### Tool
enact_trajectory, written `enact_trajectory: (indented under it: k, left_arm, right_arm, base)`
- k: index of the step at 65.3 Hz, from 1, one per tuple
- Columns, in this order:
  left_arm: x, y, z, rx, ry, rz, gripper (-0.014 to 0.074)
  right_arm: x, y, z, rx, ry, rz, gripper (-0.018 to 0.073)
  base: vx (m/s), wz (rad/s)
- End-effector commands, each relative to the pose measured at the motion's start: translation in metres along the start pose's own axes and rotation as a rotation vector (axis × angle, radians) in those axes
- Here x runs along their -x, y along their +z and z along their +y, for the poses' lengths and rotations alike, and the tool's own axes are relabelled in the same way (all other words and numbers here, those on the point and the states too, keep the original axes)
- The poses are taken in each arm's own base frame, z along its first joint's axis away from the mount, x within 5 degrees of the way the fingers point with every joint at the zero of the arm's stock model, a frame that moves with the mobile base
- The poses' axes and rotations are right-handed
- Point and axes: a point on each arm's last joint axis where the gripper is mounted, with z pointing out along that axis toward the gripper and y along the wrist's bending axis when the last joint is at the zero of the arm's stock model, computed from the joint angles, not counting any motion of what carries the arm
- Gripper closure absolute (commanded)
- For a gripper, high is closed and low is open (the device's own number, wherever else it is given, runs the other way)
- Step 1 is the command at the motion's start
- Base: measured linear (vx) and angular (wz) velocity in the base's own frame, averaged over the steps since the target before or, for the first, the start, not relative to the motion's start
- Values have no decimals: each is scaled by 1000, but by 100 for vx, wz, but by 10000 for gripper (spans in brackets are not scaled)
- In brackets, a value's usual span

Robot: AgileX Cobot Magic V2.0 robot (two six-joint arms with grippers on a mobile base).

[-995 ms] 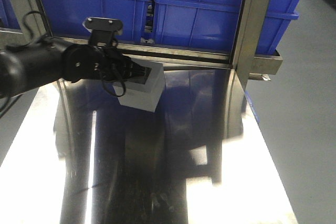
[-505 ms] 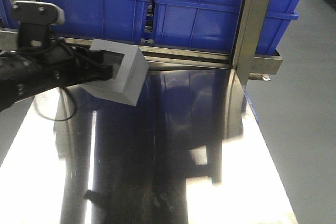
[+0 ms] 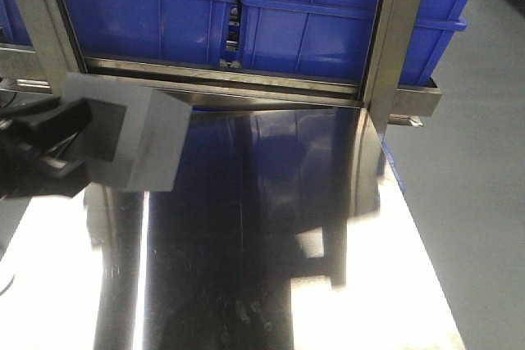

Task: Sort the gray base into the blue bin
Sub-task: 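Raise the held gray block up beside the robot with the left arm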

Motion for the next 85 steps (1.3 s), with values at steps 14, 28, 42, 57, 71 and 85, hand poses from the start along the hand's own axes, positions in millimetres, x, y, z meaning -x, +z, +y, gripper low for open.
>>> enact_trajectory:
  k: [14,28,42,57,71,85]
  left_arm:
    - [4,-61,-1,-57,-5,-278,603]
    - [8,-94,-2,-75,-5,-375,603]
    - [9,-103,-2,-80,-5,-402,603]
    - [9,-103,-2,-80,-5,-402,603]
    - [9,-103,-2,-80,-5,-402,603]
    - [9,-103,-2,-80,-5,-402,603]
  right_arm:
    - [6,0,0,0,-14,-75,564]
    - [6,0,0,0,-14,-75,564]
    - [6,0,0,0,-14,-75,564]
    - [6,0,0,0,-14,-75,564]
    - [6,0,0,0,-14,-75,564]
    - [6,0,0,0,-14,-75,564]
  base:
    - [0,0]
    - [0,0]
    - [0,0]
    - [0,0]
    - [0,0]
    - [0,0]
